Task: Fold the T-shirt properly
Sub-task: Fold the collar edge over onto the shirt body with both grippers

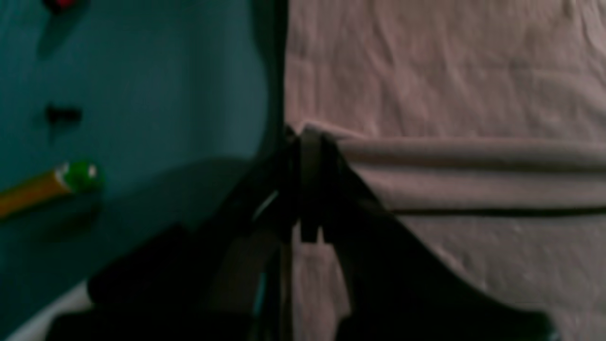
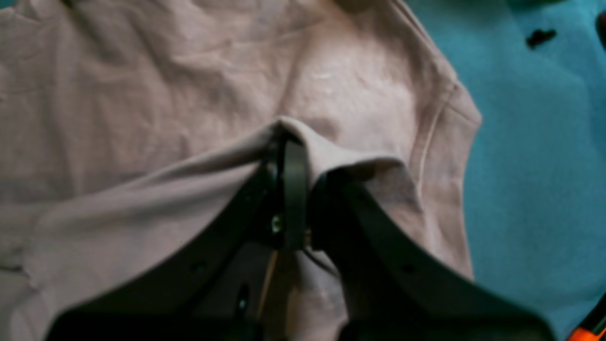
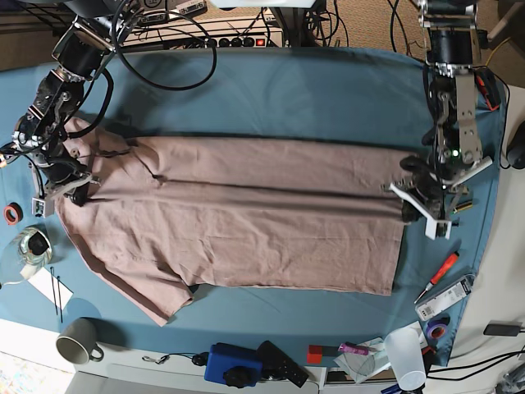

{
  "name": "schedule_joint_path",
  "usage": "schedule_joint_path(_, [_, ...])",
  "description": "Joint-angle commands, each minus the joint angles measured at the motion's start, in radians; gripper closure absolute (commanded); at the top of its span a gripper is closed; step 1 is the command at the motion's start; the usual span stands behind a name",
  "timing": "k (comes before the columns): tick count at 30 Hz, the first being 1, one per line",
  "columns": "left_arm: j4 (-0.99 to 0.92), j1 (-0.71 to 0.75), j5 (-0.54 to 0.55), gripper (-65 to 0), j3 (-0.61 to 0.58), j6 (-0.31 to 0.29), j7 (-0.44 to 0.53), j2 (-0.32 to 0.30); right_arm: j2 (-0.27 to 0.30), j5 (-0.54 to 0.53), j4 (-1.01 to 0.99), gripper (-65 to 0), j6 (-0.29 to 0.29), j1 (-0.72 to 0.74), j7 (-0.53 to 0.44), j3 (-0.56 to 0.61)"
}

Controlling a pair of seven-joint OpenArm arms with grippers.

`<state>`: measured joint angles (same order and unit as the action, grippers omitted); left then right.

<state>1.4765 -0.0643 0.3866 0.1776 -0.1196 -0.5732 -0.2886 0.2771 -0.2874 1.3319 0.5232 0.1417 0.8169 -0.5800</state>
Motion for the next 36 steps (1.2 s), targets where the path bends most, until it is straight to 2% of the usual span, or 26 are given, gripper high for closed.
schedule_joint_path(1, [0.006, -0.023, -0.002, 0.0, 0.005, 0.007, 0.024, -0.013, 0.022, -0.006, 0.002, 0.0, -0.004, 0.023, -0.038, -0.003])
schedule_joint_path(7, [-0.043, -0.045, -0.002, 0.0, 0.005, -0.003, 0.028, -0.013, 0.023, 0.000, -0.046, 0.0, -0.004, 0.031, -0.087, -0.003])
schedule_joint_path(14, [-0.057, -0.050, 0.002, 0.0, 0.005, -0.019, 0.059, -0.013, 0.023, 0.027, -0.050, 0.0, -0.004, 0.066, -0.096, -0.003])
schedule_joint_path(22, [-0.057, -0.053, 0.002, 0.0, -0.024, -0.019, 0.059, -0.013, 0.022, 0.027, -0.050, 0.0, -0.009, 0.091, -0.095, -0.003])
schedule_joint_path(26, [-0.057, -0.061, 0.001, 0.0, -0.038, -0.019, 0.073, -0.012, 0.022, 0.039, -0.050, 0.0, -0.043, 0.091, -0.092, -0.003])
schedule_joint_path(34, [-0.057, -0.086, -0.017, 0.0, -0.038, -0.008, 0.065, -0.013, 0.022, 0.053, -0.050, 0.0, -0.045, 0.091, -0.076, -0.003])
schedule_joint_path(36, [-0.057, -0.086, -0.017, -10.0, -0.038, -0.011, 0.066, -0.013, 0.022, 0.053, -0.050, 0.0, -0.045, 0.091, -0.068, -0.003])
